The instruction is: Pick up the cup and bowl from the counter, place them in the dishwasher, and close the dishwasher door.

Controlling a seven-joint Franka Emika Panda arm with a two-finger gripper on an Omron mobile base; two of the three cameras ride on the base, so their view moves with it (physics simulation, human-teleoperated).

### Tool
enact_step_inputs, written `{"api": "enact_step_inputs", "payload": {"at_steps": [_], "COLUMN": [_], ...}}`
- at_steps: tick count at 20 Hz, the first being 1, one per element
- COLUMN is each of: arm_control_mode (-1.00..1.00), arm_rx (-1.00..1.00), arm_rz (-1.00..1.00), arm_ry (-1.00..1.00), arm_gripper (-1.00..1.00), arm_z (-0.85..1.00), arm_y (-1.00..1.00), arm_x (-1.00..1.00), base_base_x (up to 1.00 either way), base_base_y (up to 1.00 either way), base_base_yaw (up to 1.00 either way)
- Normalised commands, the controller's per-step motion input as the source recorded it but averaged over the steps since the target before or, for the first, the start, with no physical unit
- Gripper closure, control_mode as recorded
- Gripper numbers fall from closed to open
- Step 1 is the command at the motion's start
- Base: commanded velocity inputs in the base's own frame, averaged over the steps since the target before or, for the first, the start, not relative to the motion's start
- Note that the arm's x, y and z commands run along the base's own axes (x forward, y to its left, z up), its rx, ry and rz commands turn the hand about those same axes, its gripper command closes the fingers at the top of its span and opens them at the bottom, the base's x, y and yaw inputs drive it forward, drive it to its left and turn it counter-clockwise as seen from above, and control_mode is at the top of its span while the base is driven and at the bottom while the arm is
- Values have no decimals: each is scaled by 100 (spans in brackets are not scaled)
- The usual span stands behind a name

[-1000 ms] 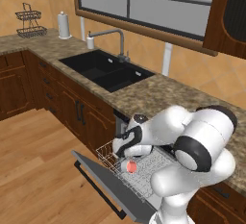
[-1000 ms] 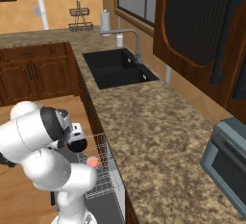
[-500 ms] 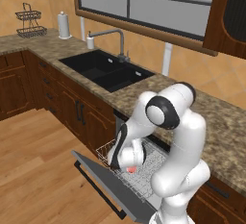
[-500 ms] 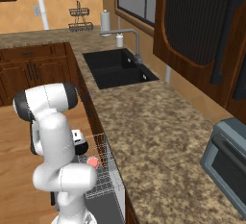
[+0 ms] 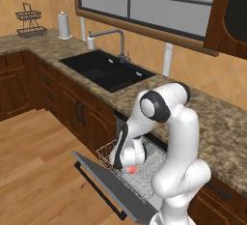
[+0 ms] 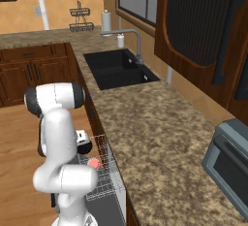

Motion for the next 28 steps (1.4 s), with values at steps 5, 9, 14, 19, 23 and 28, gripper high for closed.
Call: {"api": "enact_step_inputs", "payload": {"at_steps": [5,9,14,19,23,28], "arm_control_mode": [-100,-100,-100,-100,-100,-100], "arm_rx": [0,0,-5,-5,-4,0], "arm_rz": [0,0,0,0,-2,0], "arm_ry": [2,4,8,4,10,9], "arm_gripper": [100,100,100,100,100,100], "arm_z": [-33,-51,-69,-57,-49,-45], "arm_y": [2,0,8,23,23,5], "arm_x": [51,49,45,32,25,10], "base_base_x": [0,0,0,0,0,0], "base_base_y": [0,0,0,0,0,0], "base_base_yaw": [0,0,0,0,0,0]}}
